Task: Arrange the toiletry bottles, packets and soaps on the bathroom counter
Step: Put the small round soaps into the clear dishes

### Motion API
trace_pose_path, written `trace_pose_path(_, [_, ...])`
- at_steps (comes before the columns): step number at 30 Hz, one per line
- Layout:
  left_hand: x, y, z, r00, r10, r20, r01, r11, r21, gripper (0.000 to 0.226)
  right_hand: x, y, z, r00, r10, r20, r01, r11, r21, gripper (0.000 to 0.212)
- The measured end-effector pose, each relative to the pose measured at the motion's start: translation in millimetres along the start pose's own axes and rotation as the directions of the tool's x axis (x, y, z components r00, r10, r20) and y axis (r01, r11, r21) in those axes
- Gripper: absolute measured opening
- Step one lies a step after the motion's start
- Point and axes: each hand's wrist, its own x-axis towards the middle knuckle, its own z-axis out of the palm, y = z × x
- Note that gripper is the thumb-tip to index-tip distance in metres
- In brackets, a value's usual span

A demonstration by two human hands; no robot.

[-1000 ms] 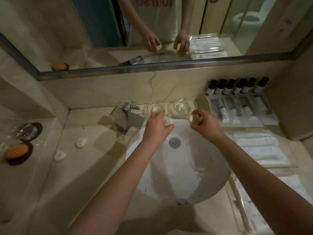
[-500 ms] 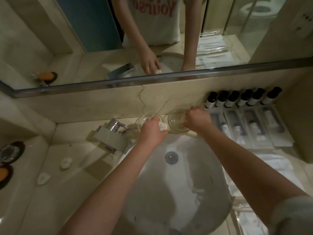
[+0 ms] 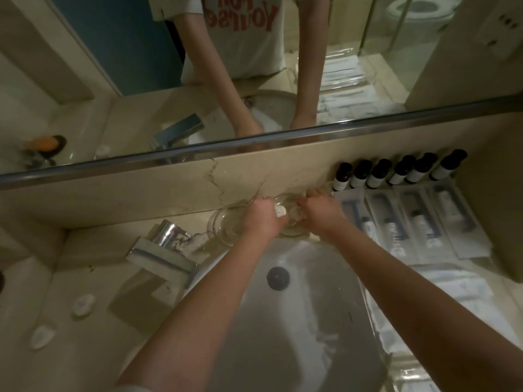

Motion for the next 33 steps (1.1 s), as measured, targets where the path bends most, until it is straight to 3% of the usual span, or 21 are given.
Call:
trace_pose_path(8, [13.8,3.9,23.0,0.996,0.074,0.049,-0.086,0.943,0.321,0.048,5.9,3.9,-1.0,1.0,0.002,-0.023,-0.003,0.998,-0.061,0.043])
trace_pose_path(13, [15.1,-5.3,20.0,0.99,0.093,0.105,-0.116,0.964,0.241,0.055,5.7,5.1,-2.2,1.0,-0.007,-0.013,0.006,0.999,-0.053,0.045])
trace_pose_path(19, [14.0,-12.9,19.9,0.991,0.099,0.095,-0.111,0.985,0.129,0.045,2.7,5.3,-2.4,0.999,-0.024,-0.026,0.023,0.998,-0.051,0.046])
trace_pose_path(33, [15.0,-9.4,18.6,0.989,0.104,0.102,-0.119,0.98,0.162,0.046,-0.3,0.2,-6.5,1.0,-0.013,-0.012,0.012,1.0,-0.023,0.05])
